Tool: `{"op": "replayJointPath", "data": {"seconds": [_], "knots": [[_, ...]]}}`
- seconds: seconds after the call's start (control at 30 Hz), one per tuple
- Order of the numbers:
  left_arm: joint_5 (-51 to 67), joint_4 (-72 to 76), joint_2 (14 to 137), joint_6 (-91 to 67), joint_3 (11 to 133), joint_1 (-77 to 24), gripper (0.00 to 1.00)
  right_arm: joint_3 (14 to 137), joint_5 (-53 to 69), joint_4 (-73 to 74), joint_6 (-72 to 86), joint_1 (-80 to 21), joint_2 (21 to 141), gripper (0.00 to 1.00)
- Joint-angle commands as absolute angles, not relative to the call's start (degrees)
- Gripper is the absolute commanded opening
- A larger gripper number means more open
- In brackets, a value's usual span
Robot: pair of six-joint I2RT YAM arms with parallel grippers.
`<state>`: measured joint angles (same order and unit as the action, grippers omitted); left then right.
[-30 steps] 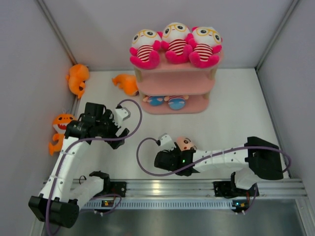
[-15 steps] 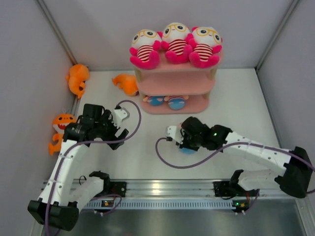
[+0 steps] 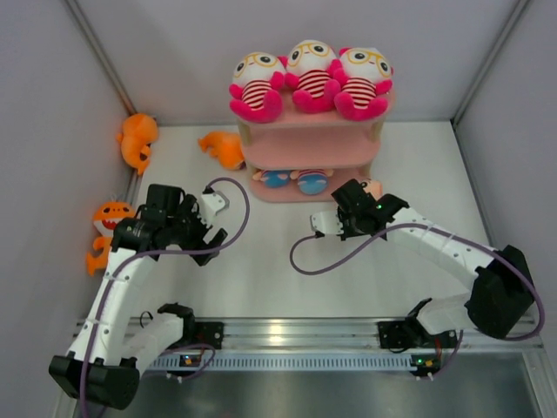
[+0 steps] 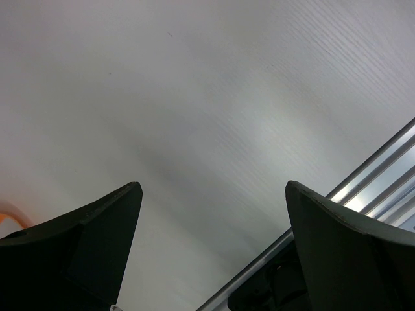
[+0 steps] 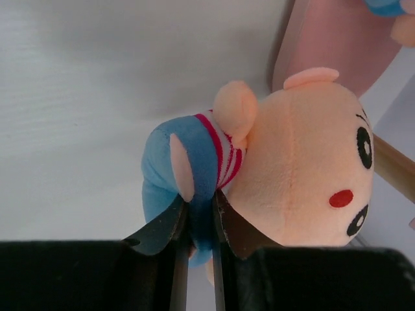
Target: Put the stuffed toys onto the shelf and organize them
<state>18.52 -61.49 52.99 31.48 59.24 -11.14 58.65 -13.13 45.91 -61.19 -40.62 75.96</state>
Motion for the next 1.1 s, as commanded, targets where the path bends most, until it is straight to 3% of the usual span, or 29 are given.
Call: {"op": "replayJointPath", "data": {"seconds": [0.0,0.33,1.07], "knots": [[18.90,-60.73,52.38,32.08,59.06,-10.72,0.98,62.92,-24.78,41.23,-67.06,-39.02,79.70,0.00],[18.63,-60.73,52.82,32.08,59.15,-10.81,0.98,68.55,-33.74,34.72,-68.99,-38.85,91.57,0.00],[18.19,-60.82,54.49,32.08,59.41,-10.72,0.98,78.04,-26.19,31.82,-77.70,-34.46,102.39,0.00]]}}
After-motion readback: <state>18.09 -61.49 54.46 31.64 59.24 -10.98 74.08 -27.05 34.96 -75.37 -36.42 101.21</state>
